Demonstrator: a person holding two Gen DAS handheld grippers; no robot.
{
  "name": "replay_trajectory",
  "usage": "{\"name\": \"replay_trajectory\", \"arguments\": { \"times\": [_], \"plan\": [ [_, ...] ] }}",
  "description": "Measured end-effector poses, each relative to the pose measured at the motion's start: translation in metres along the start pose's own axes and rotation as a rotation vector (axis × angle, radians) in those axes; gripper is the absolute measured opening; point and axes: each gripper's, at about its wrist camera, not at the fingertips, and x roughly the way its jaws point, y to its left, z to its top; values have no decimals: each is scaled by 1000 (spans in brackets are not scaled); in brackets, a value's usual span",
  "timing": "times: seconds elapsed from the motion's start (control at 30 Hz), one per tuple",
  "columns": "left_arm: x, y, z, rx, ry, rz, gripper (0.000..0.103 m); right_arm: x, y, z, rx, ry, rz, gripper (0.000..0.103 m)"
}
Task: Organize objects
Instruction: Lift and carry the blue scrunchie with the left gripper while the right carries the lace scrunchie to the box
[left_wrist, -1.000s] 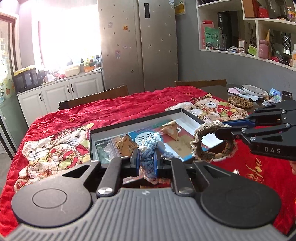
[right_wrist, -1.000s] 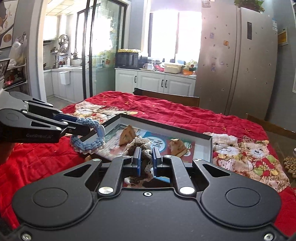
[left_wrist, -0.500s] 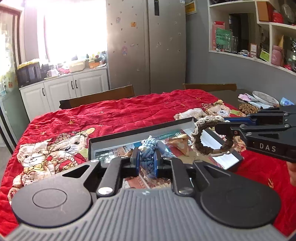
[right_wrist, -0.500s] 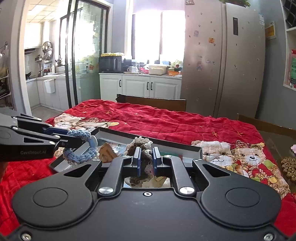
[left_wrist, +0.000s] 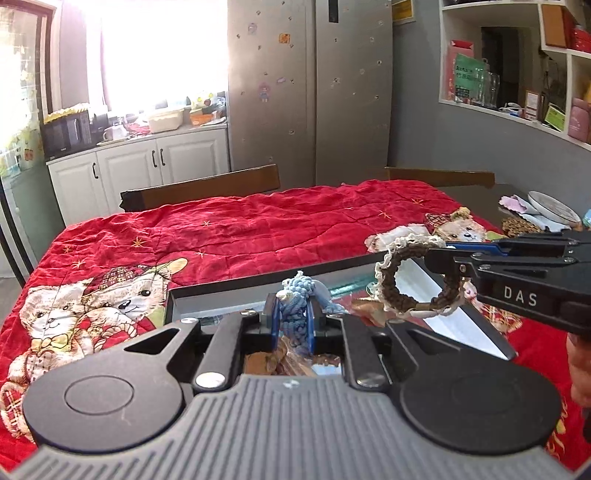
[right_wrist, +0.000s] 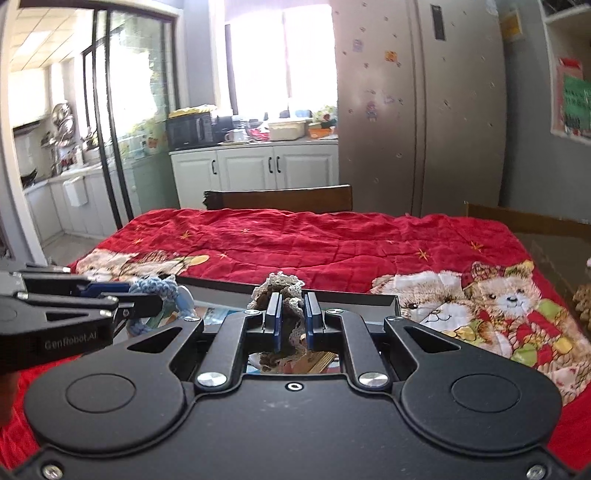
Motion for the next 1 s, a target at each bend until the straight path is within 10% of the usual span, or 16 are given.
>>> {"name": "replay_trajectory", "arguments": {
  "times": [1.0],
  "plan": [
    [76,-12,-17,-26,85,-3,18,87,-71,-39,227,79,-137,12]
  ]
}}
